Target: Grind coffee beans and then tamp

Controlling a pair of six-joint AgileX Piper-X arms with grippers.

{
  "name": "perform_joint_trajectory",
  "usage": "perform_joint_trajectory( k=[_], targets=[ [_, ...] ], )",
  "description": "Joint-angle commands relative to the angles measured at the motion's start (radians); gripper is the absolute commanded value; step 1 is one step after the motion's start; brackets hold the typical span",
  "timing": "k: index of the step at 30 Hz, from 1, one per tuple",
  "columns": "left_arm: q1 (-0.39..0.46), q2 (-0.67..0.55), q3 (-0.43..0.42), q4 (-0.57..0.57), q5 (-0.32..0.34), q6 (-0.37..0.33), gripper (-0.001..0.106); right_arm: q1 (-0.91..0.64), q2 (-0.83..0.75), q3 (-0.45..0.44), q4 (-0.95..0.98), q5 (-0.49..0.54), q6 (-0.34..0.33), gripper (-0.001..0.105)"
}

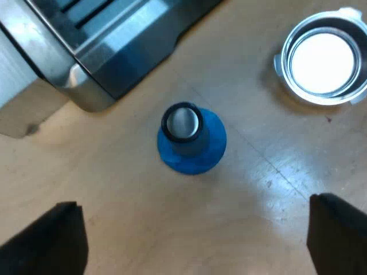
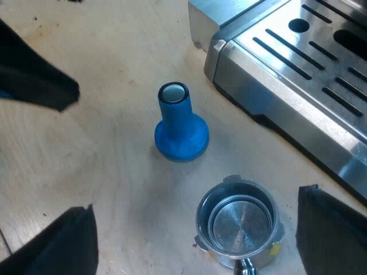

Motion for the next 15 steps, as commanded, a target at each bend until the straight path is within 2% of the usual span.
perform_joint_trajectory(
  k=[1, 5, 15],
  targets=[
    [-0.003, 0.085, 0.000, -0.022, 0.006, -0.010, 0.082, 0.002, -0.003, -0.002, -0.014, 0.001, -0.008, 0.072],
    [0.004, 0.158, 0.000, -0.063, 0.063, -0.010, 0.082, 0.002, -0.003, -0.002, -0.014, 0.001, -0.007, 0.072],
    [0.004, 0.250, 0.000, -0.132, 0.064, -0.002, 0.082, 0.002, -0.003, -0.002, -0.014, 0.001, -0.007, 0.072]
  ],
)
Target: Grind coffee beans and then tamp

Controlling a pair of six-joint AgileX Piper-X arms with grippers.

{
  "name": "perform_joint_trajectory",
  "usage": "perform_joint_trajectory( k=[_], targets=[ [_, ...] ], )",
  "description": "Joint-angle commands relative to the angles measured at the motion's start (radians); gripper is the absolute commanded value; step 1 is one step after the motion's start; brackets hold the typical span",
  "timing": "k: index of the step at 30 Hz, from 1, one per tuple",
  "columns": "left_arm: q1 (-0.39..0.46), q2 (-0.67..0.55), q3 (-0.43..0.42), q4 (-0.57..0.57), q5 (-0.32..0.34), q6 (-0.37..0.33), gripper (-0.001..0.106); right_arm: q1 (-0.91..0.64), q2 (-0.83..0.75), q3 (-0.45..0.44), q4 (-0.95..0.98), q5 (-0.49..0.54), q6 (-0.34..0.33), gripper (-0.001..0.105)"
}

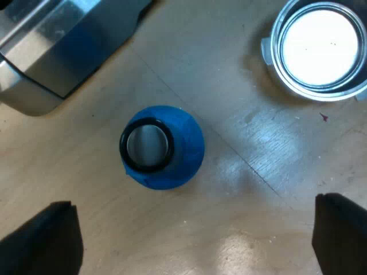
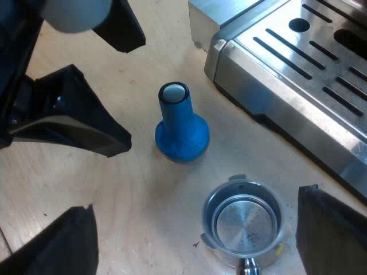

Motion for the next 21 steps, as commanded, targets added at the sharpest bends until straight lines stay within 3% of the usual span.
perform_joint_trajectory(
  k=[1, 10, 15, 21],
  targets=[
    [0.002, 0.035, 0.000, -0.035, 0.003, -0.002, 0.082, 0.002, -0.003, -0.002, -0.014, 0.001, -0.009, 0.072],
    [0.011, 0.165, 0.000, -0.082, 0.022, -0.002, 0.082, 0.002, -0.003, -0.002, -0.014, 0.001, -0.009, 0.072],
    [0.068, 0.214, 0.000, -0.135, 0.026, -0.002, 0.082, 0.002, -0.003, -0.002, -0.014, 0.001, -0.009, 0.072],
    [0.127, 0.244, 0.000, -0.157, 0.158, 0.005, 0.082, 0.002, -0.003, -0.002, -0.014, 0.001, -0.009, 0.072]
  ],
)
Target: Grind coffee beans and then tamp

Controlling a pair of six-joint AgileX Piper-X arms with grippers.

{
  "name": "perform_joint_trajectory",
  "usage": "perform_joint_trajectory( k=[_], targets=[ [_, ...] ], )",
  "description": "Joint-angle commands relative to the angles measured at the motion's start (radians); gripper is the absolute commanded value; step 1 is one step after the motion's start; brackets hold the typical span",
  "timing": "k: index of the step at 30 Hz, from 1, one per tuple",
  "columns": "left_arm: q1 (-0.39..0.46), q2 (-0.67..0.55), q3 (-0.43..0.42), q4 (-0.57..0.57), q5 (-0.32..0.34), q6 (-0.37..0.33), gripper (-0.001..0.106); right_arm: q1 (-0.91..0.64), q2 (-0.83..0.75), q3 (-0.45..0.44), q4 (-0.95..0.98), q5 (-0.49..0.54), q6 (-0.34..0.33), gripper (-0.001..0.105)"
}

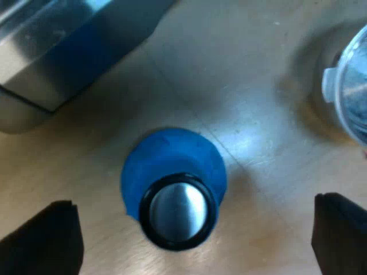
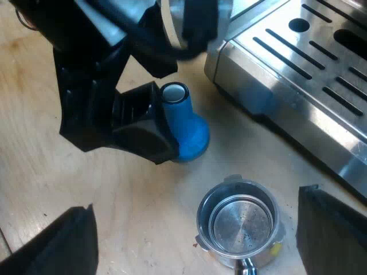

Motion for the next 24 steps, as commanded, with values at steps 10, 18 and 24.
perform_joint_trajectory(
  k=[10, 18, 24],
  targets=[
    [0.002, 0.079, 0.000, -0.044, -0.006, -0.001, 0.082, 0.002, -0.003, -0.002, -0.014, 0.001, -0.006, 0.072],
    [0.002, 0.084, 0.000, -0.060, -0.002, -0.001, 0.082, 0.002, -0.003, -0.002, -0.014, 0.001, 0.039, 0.072],
    [0.002, 0.088, 0.000, -0.068, -0.002, -0.001, 0.082, 0.002, -0.003, -0.002, -0.014, 0.001, 0.039, 0.072]
  ],
)
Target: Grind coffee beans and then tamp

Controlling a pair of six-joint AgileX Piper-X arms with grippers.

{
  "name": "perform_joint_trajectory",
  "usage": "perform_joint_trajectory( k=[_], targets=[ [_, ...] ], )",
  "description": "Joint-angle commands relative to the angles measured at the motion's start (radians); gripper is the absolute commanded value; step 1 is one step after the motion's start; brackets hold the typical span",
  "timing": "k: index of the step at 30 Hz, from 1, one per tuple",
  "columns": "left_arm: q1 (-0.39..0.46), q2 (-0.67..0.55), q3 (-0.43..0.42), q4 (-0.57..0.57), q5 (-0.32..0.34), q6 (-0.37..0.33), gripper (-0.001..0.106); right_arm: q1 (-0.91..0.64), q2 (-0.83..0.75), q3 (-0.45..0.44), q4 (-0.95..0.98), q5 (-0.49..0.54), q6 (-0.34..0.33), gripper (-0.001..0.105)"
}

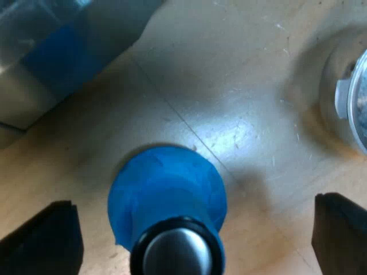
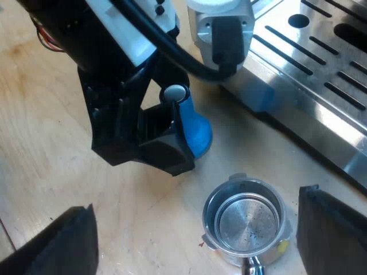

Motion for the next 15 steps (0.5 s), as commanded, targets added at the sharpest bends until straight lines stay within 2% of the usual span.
perform_joint_trajectory(
  k=[1, 7, 10, 15],
  targets=[
    [0.000, 0.011, 0.000, -0.008, -0.003, -0.001, 0.082, 0.002, -0.003, -0.002, -0.014, 0.001, 0.001, 0.072],
    [0.000, 0.071, 0.000, 0.000, -0.003, -0.001, 0.079, 0.002, -0.003, -0.002, -0.014, 0.001, 0.001, 0.072],
    [0.000, 0.073, -0.003, -0.001, -0.003, -0.001, 0.060, 0.002, -0.003, -0.002, -0.014, 0.001, 0.001, 0.072],
    [0.000, 0.073, -0.004, -0.001, -0.001, -0.001, 0.040, 0.002, -0.003, -0.002, -0.014, 0.001, 0.001, 0.072]
  ],
)
